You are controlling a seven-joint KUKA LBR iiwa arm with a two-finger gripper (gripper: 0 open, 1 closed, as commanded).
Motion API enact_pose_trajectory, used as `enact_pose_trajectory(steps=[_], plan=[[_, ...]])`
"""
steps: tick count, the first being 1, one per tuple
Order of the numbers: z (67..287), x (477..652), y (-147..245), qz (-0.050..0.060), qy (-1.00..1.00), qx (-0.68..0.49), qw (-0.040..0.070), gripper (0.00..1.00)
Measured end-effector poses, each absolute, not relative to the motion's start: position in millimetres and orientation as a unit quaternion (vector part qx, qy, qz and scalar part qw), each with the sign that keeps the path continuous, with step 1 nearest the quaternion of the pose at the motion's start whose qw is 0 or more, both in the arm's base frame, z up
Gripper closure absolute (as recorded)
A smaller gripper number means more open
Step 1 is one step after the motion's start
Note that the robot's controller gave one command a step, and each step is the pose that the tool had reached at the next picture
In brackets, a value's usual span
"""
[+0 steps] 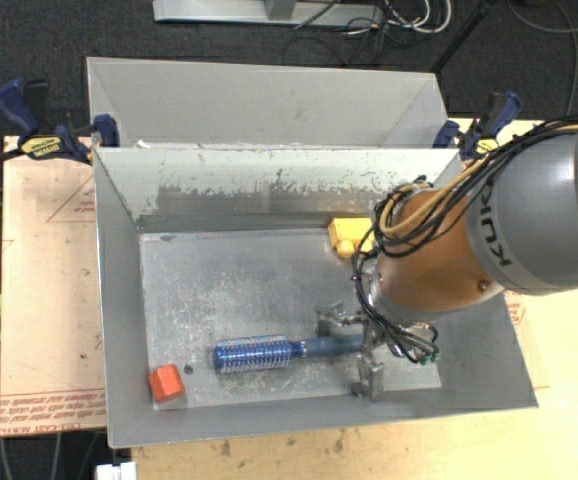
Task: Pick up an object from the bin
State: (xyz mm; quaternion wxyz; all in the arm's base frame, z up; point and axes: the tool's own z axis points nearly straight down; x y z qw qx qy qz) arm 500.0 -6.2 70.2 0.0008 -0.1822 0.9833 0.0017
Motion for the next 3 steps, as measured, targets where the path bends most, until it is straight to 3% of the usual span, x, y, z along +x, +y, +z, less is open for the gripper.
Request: enact_pose_trajectory(steps=[1, 2, 3], plan=[[70, 501.3, -10, 0.0, 0.984, -0.179, 0.001, 1.0], [185, 496.0, 5, 0.0, 0.984, -0.178, 0.005, 1.0], [251, 509.3, -1, -0.001, 0.95, -0.313, 0.004, 1.0]])
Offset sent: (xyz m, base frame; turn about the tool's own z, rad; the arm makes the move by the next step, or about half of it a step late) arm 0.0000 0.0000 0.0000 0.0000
